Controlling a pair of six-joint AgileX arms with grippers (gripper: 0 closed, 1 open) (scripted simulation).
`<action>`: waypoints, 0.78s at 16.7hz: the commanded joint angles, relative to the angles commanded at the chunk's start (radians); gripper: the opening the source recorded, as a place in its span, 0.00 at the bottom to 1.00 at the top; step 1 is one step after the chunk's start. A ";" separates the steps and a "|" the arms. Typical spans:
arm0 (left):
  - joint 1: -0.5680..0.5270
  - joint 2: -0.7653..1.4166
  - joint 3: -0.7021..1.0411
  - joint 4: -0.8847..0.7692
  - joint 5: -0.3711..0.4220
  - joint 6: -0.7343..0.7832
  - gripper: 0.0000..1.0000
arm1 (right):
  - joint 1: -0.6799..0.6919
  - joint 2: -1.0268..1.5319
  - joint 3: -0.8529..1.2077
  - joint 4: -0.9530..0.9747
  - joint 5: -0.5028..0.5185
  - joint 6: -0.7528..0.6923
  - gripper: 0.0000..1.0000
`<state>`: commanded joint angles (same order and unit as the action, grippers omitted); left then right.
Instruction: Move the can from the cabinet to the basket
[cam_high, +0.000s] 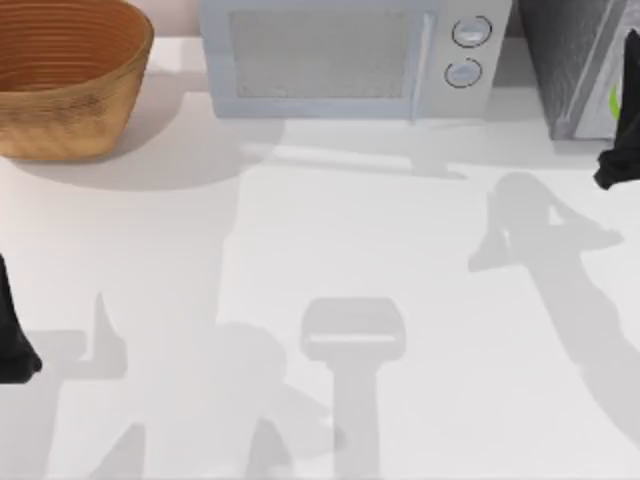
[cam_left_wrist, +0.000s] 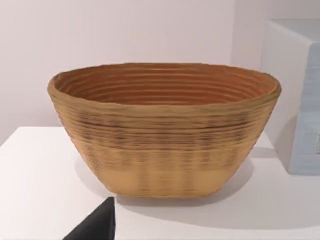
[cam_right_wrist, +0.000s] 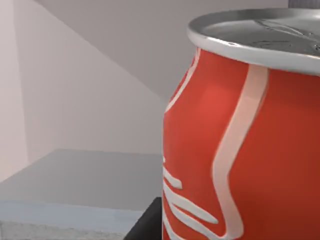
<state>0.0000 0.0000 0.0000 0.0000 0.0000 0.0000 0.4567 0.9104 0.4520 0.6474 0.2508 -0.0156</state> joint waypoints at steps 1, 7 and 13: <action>0.000 0.000 0.000 0.000 0.000 0.000 1.00 | 0.020 0.044 0.024 0.032 0.015 -0.002 0.00; 0.000 0.000 0.000 0.000 0.000 0.000 1.00 | 0.134 0.314 0.147 0.199 0.108 -0.011 0.00; 0.000 0.000 0.000 0.000 0.000 0.000 1.00 | 0.234 0.581 0.250 0.332 0.205 -0.016 0.00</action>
<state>0.0000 0.0000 0.0000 0.0000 0.0000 0.0000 0.6903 1.4913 0.7017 0.9792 0.4560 -0.0317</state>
